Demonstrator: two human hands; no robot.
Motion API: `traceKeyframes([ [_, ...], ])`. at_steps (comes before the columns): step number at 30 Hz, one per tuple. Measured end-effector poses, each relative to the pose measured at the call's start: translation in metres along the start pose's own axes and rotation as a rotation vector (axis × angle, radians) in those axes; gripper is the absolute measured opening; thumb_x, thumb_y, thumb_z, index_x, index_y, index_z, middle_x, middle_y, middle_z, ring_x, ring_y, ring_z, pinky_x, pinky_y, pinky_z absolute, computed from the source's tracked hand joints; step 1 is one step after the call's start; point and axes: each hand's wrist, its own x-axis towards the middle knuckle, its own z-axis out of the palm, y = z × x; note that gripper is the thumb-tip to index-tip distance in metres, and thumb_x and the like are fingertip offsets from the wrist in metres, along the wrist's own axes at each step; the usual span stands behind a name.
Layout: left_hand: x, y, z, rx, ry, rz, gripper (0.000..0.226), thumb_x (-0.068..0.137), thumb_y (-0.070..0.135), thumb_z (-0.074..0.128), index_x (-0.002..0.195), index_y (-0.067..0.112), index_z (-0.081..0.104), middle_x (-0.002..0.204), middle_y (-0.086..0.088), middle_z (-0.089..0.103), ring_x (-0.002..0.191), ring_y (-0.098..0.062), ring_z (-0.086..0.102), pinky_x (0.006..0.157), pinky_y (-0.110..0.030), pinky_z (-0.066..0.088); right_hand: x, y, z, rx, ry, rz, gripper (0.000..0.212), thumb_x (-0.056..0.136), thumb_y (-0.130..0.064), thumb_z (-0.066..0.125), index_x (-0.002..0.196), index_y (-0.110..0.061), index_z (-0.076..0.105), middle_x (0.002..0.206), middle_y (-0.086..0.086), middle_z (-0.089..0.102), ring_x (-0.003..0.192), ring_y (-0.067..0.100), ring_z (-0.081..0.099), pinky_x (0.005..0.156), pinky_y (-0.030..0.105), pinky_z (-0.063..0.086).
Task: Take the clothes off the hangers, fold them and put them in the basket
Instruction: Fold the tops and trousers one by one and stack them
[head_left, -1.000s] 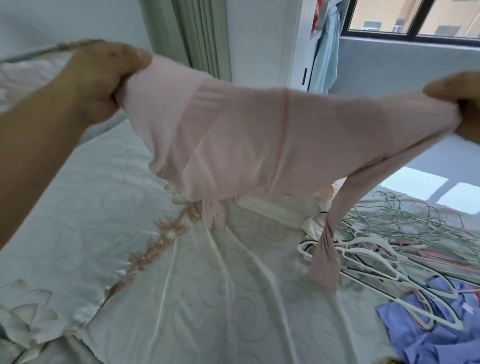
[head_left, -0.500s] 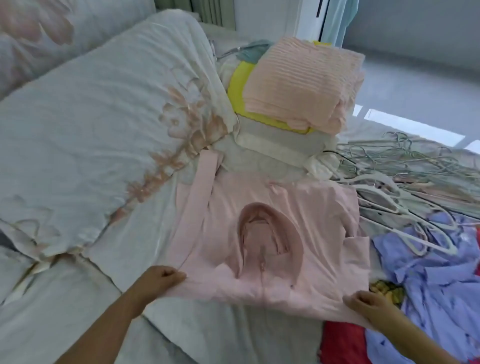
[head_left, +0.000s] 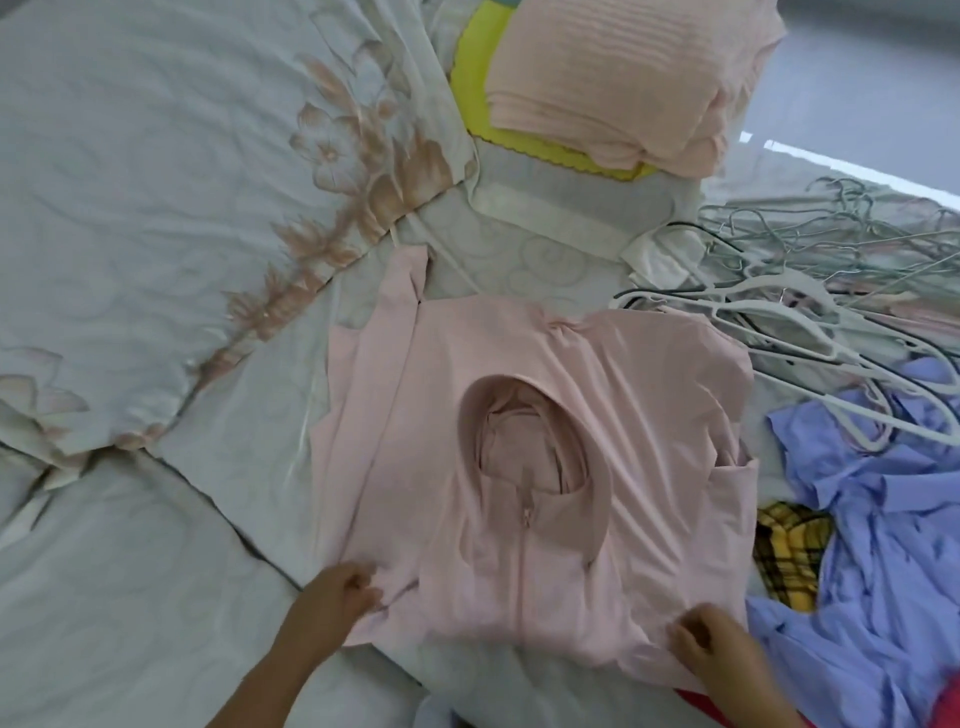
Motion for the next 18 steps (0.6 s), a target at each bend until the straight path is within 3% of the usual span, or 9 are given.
traceKeyframes([
  [1,0.005,0.018,0.002,-0.022,0.043,0.039,0.013,0.085,0.023,0.066,0.089,0.017,0.056,0.087,0.001,0.056,0.081,-0.014,0.054,0.066,-0.019,0.035,0.007,-0.009,0.000,0.017,0.063,-0.032,0.027,0.084,-0.005,0.065,0.069,-0.020,0.048,0.068,0.002,0.051,0.065,0.020,0.053,0.062,0.023,0.036],
  [3,0.019,0.059,0.007,-0.085,0.105,0.123,0.031,0.083,0.030,0.068,0.107,0.017,0.054,0.099,0.000,0.055,0.085,-0.015,0.054,0.072,-0.022,0.038,0.023,-0.031,0.005,0.034,0.128,-0.097,0.014,0.085,-0.011,0.066,0.086,-0.015,0.052,0.081,0.006,0.053,0.075,0.025,0.054,0.068,0.029,0.034],
  [7,0.058,0.129,0.020,-0.191,0.128,0.139,0.066,0.081,0.042,0.067,0.134,0.015,0.037,0.120,-0.003,0.050,0.104,-0.020,0.054,0.085,-0.032,0.045,0.066,-0.082,0.012,0.035,0.184,-0.197,0.044,0.089,-0.025,0.060,0.128,-0.013,0.043,0.115,0.004,0.046,0.096,0.024,0.055,0.075,0.031,0.041],
  [10,0.088,0.149,0.024,-0.163,0.153,0.211,0.061,0.088,0.022,0.060,0.142,0.014,0.031,0.135,-0.010,0.048,0.118,-0.026,0.050,0.096,-0.033,0.042,0.092,-0.107,0.011,0.028,0.197,-0.238,0.055,0.090,-0.014,0.057,0.141,-0.022,0.037,0.124,0.009,0.045,0.110,0.028,0.052,0.083,0.033,0.042],
  [13,0.097,0.132,0.015,-0.115,0.146,0.358,0.058,0.090,0.006,0.046,0.143,0.026,0.033,0.130,-0.009,0.051,0.115,-0.020,0.051,0.086,-0.020,0.035,0.100,-0.099,0.007,0.072,0.229,-0.363,0.059,0.091,0.001,0.049,0.136,-0.037,0.042,0.125,0.009,0.054,0.110,0.018,0.051,0.088,0.019,0.035],
  [16,0.089,0.111,-0.005,0.002,0.149,0.500,0.048,0.088,0.038,0.030,0.134,0.053,0.028,0.115,0.005,0.047,0.097,-0.014,0.053,0.078,-0.022,0.037,0.088,-0.071,-0.001,0.111,0.294,-0.505,0.085,0.089,0.007,0.048,0.123,-0.070,0.032,0.113,0.003,0.053,0.097,-0.002,0.047,0.086,-0.002,0.032],
  [17,0.088,0.103,-0.008,0.082,0.150,0.560,0.049,0.085,0.059,0.020,0.132,0.053,0.032,0.113,0.011,0.044,0.094,-0.010,0.052,0.076,-0.021,0.036,0.085,-0.059,-0.001,0.102,0.300,-0.517,0.082,0.089,0.002,0.047,0.123,-0.071,0.030,0.114,0.003,0.052,0.099,-0.002,0.046,0.088,-0.004,0.030],
  [18,0.084,0.098,-0.010,0.167,0.113,0.561,0.064,0.078,0.076,0.011,0.130,0.051,0.039,0.113,0.016,0.043,0.092,-0.006,0.050,0.075,-0.021,0.036,0.082,-0.047,-0.001,0.078,0.296,-0.524,0.076,0.088,-0.005,0.044,0.126,-0.069,0.030,0.118,0.004,0.050,0.104,0.001,0.047,0.092,-0.004,0.028],
])
